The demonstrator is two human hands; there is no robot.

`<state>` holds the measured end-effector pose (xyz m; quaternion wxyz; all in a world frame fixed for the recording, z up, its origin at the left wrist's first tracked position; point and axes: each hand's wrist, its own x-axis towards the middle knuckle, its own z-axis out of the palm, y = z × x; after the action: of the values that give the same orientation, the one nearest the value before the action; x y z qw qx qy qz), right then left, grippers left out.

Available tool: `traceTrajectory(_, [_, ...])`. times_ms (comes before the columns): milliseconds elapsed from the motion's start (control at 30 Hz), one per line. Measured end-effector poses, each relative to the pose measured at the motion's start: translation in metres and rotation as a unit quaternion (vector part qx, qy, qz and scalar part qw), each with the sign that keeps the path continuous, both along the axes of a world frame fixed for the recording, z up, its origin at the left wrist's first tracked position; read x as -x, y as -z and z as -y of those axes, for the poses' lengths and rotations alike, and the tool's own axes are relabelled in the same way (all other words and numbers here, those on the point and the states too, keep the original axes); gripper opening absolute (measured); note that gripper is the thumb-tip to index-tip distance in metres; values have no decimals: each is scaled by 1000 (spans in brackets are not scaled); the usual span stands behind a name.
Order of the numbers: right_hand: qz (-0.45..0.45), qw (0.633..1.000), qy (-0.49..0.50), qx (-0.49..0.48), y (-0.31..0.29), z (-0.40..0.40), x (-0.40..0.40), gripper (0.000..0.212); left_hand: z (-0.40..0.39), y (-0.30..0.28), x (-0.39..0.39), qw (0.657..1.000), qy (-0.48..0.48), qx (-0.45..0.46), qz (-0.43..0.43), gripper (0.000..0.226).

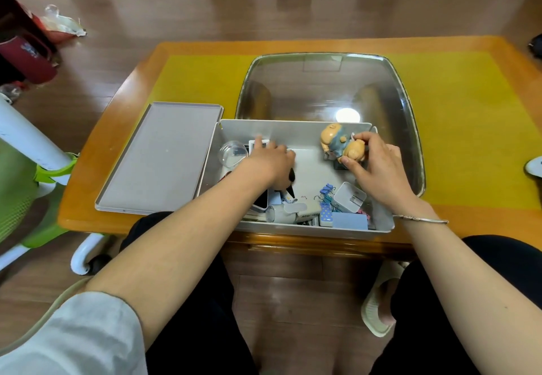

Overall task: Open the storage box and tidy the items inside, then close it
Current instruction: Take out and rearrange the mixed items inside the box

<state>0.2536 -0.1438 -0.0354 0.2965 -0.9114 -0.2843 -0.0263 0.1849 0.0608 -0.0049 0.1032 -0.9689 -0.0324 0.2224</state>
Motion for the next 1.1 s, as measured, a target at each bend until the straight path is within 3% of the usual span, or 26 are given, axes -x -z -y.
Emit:
traceTrajectory(100, [2, 1000, 0, -2, 0, 0, -1, 45, -2, 8, -8, 994, -20, 103, 25, 62])
traceTrajectory(267, [10, 1000, 0, 2, 2, 0, -1, 45, -2, 20, -13, 998, -25, 52, 33, 86])
traceTrajectory(533, [5, 1000, -2, 10, 1, 0, -1, 46, -20, 23, -4, 998, 25, 40, 46, 68])
traceTrajectory(767, [12, 1000, -3, 8, 1, 0, 0, 46, -12, 20, -15, 993, 63, 100, 10, 30])
traceTrajectory(900, [5, 1000, -4, 7, 1, 1, -1, 46, -13, 25, -12, 989, 105, 98, 34, 36])
traceTrajectory(1100, [4, 1000, -10, -4, 0, 1, 0, 46, -20, 35, -6, 992, 72, 72, 77, 43])
